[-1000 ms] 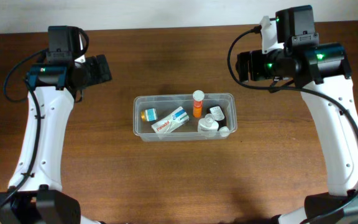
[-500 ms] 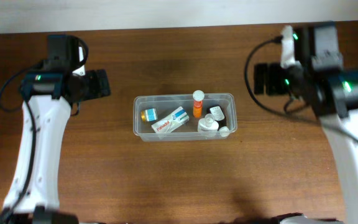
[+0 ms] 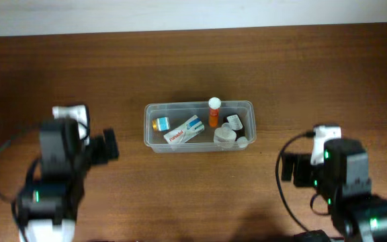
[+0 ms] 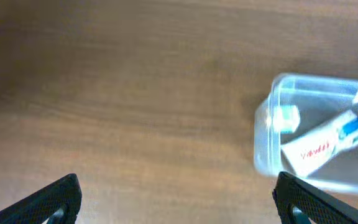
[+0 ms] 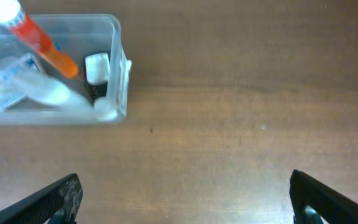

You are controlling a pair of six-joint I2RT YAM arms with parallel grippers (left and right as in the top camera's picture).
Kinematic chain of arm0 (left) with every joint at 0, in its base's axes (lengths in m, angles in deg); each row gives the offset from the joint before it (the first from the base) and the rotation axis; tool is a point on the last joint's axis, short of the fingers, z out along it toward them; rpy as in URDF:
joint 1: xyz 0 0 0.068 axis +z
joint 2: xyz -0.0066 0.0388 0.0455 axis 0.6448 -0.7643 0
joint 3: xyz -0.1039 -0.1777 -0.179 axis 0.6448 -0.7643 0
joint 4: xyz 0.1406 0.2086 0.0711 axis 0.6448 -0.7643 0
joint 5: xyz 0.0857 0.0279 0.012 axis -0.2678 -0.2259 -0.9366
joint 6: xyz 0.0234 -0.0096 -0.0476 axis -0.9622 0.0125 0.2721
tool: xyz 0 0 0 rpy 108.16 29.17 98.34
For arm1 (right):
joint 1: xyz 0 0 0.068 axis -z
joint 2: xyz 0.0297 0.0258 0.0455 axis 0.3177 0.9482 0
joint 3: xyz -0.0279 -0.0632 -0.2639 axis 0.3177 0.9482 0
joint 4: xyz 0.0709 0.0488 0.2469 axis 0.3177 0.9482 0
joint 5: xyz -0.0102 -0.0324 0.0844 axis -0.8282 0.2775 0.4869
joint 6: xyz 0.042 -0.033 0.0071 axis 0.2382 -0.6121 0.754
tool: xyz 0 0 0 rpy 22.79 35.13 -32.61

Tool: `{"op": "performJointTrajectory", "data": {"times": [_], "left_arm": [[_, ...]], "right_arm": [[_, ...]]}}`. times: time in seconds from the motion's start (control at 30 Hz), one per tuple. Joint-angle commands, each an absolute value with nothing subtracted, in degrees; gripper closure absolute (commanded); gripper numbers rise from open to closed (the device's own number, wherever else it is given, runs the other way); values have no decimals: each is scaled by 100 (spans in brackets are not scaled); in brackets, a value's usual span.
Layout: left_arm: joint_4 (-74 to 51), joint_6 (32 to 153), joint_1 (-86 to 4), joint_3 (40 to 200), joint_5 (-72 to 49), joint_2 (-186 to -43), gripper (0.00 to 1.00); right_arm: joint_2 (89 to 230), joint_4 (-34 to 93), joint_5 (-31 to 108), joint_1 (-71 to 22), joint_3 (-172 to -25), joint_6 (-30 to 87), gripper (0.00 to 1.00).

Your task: Pack container

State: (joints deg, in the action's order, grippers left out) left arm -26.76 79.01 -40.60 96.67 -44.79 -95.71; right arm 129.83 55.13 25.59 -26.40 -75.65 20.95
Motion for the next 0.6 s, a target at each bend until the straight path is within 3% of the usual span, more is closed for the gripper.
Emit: {"op": "performJointTrajectory", "data": {"times": [0.0, 0.57], "left_arm": [[-2610, 7772, -4062, 9128, -4374, -8710, 1], [-2772, 7769, -4062, 8885, -4378, -8087, 1]], "right_arm": [[12519, 5485, 2489, -2640, -7285, 2180, 2], [12423, 5511, 2489, -2638, -7226, 2180, 1]]}}
